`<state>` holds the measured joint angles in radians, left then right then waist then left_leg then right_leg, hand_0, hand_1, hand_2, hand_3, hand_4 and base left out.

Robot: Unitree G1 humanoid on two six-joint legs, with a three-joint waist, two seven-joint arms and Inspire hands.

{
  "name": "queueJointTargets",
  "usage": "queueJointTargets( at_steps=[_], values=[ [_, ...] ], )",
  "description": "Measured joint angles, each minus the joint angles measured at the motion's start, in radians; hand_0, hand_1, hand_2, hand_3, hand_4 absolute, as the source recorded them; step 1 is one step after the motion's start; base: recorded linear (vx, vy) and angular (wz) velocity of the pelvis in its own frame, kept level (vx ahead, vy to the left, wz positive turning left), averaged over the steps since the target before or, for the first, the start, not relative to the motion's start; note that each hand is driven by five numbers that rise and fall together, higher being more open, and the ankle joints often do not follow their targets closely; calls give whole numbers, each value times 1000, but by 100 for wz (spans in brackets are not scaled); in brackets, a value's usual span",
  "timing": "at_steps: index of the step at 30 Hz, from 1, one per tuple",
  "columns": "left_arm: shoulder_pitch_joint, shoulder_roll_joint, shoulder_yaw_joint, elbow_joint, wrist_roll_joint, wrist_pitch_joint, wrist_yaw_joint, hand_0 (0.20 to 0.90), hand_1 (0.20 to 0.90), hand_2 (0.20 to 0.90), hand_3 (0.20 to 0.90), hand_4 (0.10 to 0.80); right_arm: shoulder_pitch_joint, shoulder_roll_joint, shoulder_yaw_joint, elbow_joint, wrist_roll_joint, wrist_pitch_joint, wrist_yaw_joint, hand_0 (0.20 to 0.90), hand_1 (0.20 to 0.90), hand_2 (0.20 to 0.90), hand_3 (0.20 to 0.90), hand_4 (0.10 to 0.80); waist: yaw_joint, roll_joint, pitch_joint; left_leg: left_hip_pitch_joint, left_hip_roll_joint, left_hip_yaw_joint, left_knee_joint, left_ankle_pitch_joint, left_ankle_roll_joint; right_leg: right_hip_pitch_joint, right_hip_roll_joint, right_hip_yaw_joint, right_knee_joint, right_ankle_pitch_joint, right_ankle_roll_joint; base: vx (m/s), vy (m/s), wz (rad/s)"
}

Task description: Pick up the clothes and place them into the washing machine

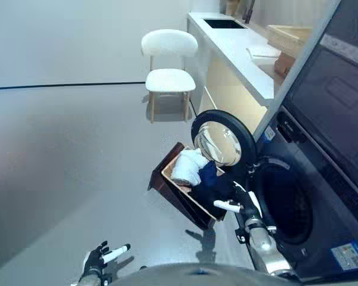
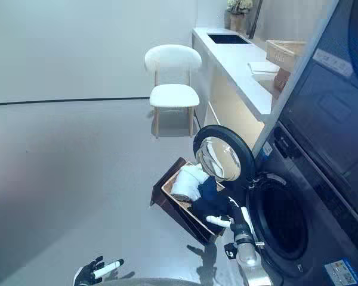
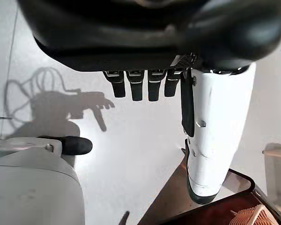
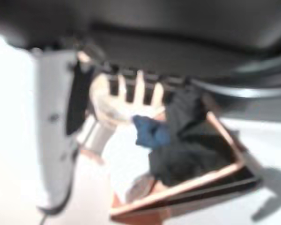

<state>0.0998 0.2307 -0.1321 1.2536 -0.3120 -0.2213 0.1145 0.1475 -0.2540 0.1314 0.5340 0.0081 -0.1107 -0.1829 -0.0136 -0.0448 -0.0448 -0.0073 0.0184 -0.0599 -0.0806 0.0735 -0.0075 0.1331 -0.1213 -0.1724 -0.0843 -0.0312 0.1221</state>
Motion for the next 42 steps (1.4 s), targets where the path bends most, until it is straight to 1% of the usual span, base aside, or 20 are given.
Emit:
queueJointTargets(
  at_steps=[7,17,33,42],
  values=[
    [1,0,4,-2,-10,3,-3,900,900,900,900,800,0,0,0,0,0,0,0,900,900,900,900,800,0,7,-7,0,0,0,0,0,0,0,0,0,0,0,0,1,-1,-1],
    [3,0,1,0,-5,19,2,900,900,900,900,800,0,0,0,0,1,0,-13,900,900,900,900,800,-1,2,-10,2,1,5,0,0,0,-1,0,4,0,0,0,-1,-1,-3],
    [12,0,1,1,3,19,4,900,900,900,900,800,1,0,0,10,0,1,-13,900,900,900,900,800,-3,4,-12,17,3,28,0,-2,2,1,-1,31,0,5,3,11,-14,-4],
    [6,-2,-1,2,2,19,5,900,900,900,900,800,1,-2,0,8,2,1,-12,900,900,900,900,800,-2,32,-5,19,2,25,1,-2,2,0,3,36,10,2,4,6,-95,11]
  ],
)
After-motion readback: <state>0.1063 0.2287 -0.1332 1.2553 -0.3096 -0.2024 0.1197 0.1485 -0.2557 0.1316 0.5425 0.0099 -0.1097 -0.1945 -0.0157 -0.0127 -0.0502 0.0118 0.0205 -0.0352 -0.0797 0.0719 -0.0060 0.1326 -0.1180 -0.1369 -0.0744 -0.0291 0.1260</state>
